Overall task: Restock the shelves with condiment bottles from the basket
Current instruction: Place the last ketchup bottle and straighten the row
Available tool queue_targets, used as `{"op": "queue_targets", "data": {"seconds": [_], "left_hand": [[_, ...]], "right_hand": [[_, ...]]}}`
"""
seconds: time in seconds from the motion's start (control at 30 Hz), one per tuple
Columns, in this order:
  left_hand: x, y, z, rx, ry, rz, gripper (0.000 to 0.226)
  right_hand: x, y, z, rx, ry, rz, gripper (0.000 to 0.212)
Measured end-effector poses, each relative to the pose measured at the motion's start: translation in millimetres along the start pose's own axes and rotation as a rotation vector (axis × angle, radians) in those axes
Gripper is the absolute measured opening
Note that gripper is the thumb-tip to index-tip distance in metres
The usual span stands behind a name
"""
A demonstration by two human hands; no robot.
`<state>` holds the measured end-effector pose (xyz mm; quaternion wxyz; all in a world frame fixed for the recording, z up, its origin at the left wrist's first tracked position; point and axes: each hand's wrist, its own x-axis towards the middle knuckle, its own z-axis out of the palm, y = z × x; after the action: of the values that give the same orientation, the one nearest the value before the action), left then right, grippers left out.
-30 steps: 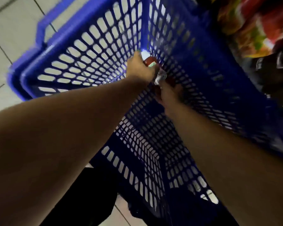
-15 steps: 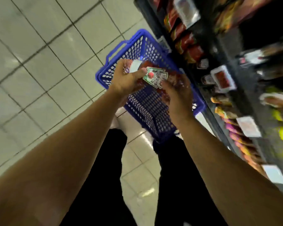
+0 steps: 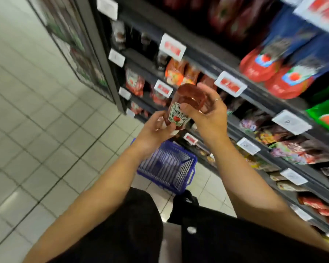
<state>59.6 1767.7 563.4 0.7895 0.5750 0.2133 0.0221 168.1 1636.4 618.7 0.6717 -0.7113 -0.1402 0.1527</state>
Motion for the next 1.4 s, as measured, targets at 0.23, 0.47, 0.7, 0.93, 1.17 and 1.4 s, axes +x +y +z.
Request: {"op": "queue_targets", "data": {"seconds": [0.23, 0.47, 0.7, 0.93, 1.17, 1.4], "left_hand": [[9, 104, 70, 0.272, -0.209, 0.338, 0.044], [22, 186, 162, 0.297, -0.357, 0.563, 0.036], [60, 248, 222, 0.407, -0.383, 0.640, 0.036], [103, 299, 223, 0.751, -0.125, 0.747, 0.050], [145, 313, 221, 0.765, 0.219, 0.778, 0.072], [162, 304, 230, 0.792, 0.254, 0.825, 0.048]], "right_hand": [[0, -118, -44, -0.014, 0.131, -0.257, 0.062], [1, -199, -114, -0.254, 0.146, -0.498, 0.086], [52, -242, -168, -0.282, 0.254, -0.525, 0.093], [113, -250, -203, -0.237, 0.307, -0.403, 0.057], [145, -244, -204, -0.458, 0.354, -0.373, 0.031], [146, -249, -198, -0.667, 0.538, -0.382, 0.078]]}}
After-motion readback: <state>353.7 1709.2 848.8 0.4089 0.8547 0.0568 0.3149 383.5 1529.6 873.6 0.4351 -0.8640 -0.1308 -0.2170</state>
